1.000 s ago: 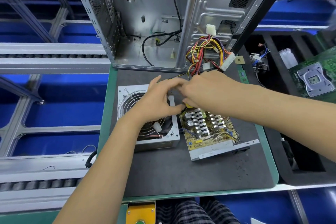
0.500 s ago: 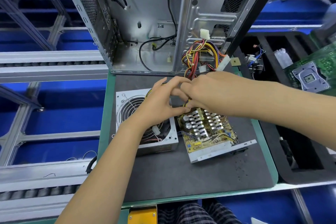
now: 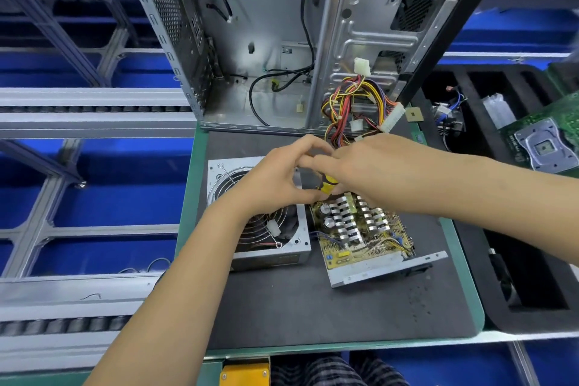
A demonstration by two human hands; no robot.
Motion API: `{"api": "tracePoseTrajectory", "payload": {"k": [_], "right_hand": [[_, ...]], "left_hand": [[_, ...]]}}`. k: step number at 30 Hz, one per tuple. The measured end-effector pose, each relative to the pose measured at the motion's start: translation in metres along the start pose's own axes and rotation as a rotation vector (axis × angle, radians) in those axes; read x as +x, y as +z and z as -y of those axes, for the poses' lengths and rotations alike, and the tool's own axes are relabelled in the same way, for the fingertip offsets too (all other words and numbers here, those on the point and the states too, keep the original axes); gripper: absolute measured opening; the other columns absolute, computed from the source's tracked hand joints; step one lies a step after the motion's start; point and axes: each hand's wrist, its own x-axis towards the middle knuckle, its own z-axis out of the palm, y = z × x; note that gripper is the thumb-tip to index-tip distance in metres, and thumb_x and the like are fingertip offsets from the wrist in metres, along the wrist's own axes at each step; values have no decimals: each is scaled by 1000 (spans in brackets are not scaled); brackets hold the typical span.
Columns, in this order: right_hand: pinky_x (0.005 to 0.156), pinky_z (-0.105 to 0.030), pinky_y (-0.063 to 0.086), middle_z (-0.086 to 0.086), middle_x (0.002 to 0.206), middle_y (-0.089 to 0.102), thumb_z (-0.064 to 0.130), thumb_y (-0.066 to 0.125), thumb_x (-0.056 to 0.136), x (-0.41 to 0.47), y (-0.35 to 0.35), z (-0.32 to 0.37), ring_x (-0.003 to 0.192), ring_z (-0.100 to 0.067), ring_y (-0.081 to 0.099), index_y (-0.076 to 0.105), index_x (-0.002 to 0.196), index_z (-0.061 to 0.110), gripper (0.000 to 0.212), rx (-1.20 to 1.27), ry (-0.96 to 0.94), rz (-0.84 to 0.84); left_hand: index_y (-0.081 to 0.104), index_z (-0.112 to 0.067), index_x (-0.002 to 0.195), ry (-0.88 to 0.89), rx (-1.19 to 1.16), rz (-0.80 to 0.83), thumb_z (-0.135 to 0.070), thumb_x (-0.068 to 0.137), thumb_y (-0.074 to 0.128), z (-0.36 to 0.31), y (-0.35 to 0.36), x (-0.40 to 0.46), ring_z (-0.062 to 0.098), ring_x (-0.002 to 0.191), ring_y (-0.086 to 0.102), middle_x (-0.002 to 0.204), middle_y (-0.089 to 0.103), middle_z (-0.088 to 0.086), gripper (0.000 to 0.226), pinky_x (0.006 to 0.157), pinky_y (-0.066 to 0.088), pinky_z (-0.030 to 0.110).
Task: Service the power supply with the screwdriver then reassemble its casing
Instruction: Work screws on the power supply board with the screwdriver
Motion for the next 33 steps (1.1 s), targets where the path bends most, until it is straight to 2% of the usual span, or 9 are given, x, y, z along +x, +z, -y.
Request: {"api": "tracePoseTrajectory", "payload": {"k": [4,9,12,16,19,24,28,30,33], "right_hand": [[41,-26,14,4,53,24,43,46,96,3,-2,0,43,-15,20,45,109,17,29,-187,30,-60],[45,-27,18,2,56,28,62,19,93,2,-4,5,53,-21,38,51,78,15,59,-190,87,-67],[45,-29,24,3,75,32,48,45,94,-3,-2,1,65,-21,51,41,108,16,35,-55,18,-78],[45,-31,28,0,92,46,5,54,83,-10,0,1,71,-23,53,35,121,16,45,20,-85,-62],[45,-29,29,3,71,37,29,42,98,-11,2,3,65,-22,52,37,120,16,26,-80,-22,-80],[55,-29,24,1,70,51,52,27,99,-7,2,5,81,-25,64,57,101,16,47,-187,107,-100],[47,-26,24,-2,83,37,19,53,92,-13,1,7,71,-22,47,41,122,12,34,-59,32,-97],[44,-28,19,0,79,24,6,54,84,-15,-2,7,68,-19,34,37,123,11,43,-14,4,-68],[47,-30,26,2,75,37,10,50,89,-13,0,6,67,-22,48,34,127,13,41,-36,19,-100]], "left_hand": [[59,-22,108,9,-4,25,-21,71,86,-4,2,4,-6,95,57,91,66,-21,45,85,41,14],[67,-14,80,28,54,-70,-21,69,87,-5,9,5,-2,78,51,74,58,-20,24,74,41,19],[70,-26,85,40,39,-50,-17,70,87,-7,5,4,12,86,60,83,67,-9,24,81,47,31],[62,-23,100,-39,-25,0,-15,70,86,-6,3,3,7,84,61,86,69,-12,40,81,47,31],[57,-25,101,-31,-54,65,-6,77,79,-6,5,2,7,90,63,86,69,-17,38,92,48,37],[67,-20,95,-4,-31,2,-16,73,85,-11,19,5,-4,89,57,89,65,-14,28,82,42,14],[70,-34,81,-14,-28,-67,-15,69,87,-12,14,6,18,92,63,91,68,6,27,89,48,38],[72,-30,81,-23,-16,-35,-14,69,87,-13,11,5,13,89,64,89,70,-2,25,86,49,36],[68,-47,83,-27,37,-11,-14,74,84,-13,9,2,10,86,63,86,70,-9,38,85,49,33]]}}
